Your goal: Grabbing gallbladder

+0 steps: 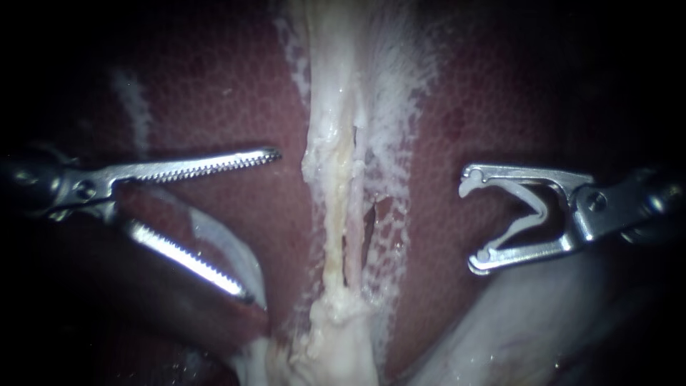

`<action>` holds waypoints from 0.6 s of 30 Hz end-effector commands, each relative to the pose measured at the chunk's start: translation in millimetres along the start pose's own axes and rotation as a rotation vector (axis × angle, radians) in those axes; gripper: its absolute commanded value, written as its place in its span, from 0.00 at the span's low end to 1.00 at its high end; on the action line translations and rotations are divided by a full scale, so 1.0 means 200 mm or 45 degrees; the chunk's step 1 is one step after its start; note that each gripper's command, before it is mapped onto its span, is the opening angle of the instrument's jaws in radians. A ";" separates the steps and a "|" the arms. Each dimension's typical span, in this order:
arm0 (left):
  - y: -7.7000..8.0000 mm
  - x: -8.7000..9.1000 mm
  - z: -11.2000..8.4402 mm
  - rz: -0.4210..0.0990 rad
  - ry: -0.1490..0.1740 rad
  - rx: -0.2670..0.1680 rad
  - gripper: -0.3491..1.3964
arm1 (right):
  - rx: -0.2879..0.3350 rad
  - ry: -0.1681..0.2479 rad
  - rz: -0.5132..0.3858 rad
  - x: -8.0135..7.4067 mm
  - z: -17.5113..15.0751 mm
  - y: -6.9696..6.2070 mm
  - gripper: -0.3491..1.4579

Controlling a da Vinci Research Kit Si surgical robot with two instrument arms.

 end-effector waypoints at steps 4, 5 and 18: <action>0.001 -0.001 0.000 -0.031 0.001 -0.022 0.97 | 0.000 0.000 0.000 0.000 0.000 0.000 0.52; 0.001 -0.001 -0.001 -0.040 0.002 -0.029 0.97 | 0.000 0.000 0.000 0.000 0.000 0.000 0.52; 0.008 0.005 0.000 -0.202 0.022 -0.151 0.93 | 0.000 0.000 0.000 0.000 0.000 0.000 0.52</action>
